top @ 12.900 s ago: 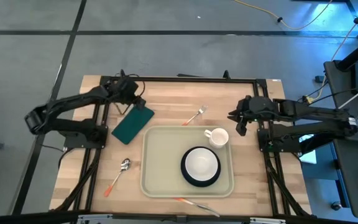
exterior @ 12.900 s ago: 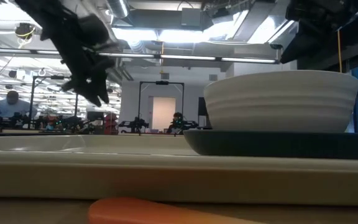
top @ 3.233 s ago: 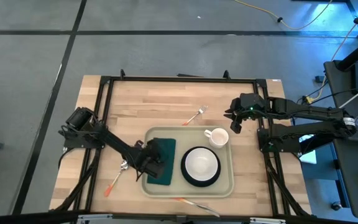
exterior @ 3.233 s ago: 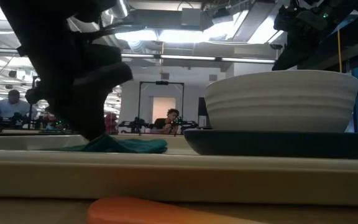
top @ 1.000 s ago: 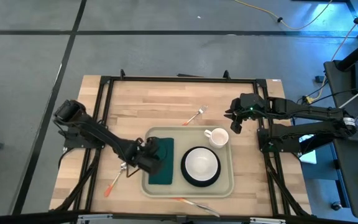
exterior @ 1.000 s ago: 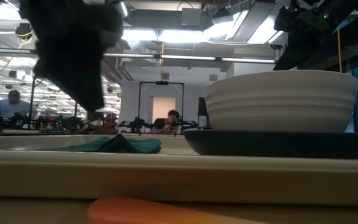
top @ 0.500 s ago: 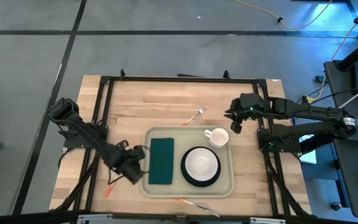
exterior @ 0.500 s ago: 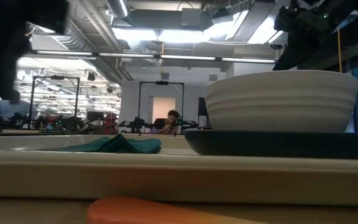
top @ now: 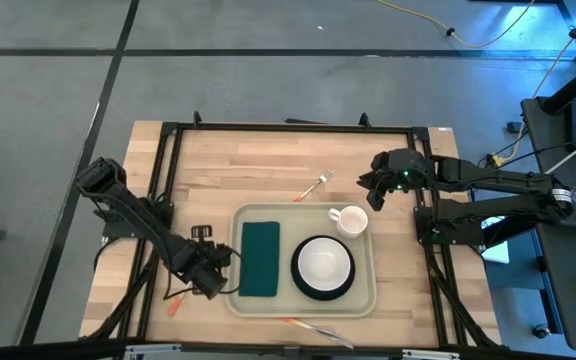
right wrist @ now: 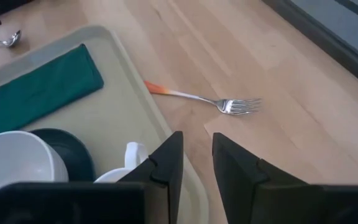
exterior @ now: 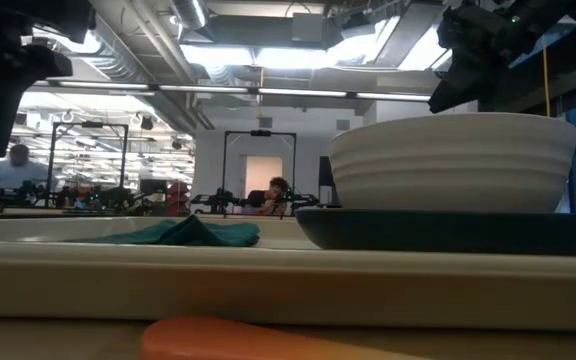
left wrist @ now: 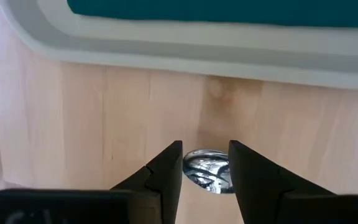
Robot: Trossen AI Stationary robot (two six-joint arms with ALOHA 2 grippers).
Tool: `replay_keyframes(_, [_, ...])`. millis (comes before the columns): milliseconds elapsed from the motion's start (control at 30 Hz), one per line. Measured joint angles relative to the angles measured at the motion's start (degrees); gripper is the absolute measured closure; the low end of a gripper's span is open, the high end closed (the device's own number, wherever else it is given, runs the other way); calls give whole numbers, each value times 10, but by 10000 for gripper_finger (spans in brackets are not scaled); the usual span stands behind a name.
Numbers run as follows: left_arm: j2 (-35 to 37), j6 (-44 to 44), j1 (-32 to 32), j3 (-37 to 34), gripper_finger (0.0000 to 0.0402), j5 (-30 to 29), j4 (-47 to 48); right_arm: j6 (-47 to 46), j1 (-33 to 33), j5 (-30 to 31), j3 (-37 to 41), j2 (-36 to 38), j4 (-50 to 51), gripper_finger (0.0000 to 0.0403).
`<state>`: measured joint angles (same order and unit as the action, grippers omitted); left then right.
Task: Set up tray
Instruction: Put the orange spoon on the green napkin
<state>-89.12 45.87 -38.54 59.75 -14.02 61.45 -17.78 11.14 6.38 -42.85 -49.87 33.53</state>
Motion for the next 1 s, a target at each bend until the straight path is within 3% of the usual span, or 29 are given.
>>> replay_keyframes(233, [0,46,0,0,291,8,-2,-2,0,0,0,0,0,313])
replay_keyframes(433, [0,266,-23,0,303,51,-9,-29,0,0,0,0,7,313])
replay_keyframes(633, [0,509,-68,1,282,95,-18,-34,0,0,0,0,12,313])
replay_keyframes(900, [-4,653,-126,1,252,67,-11,-50,0,0,0,0,12,313])
replay_keyframes(1000, [-22,676,-133,0,252,83,-3,-50,0,0,0,0,12,313])
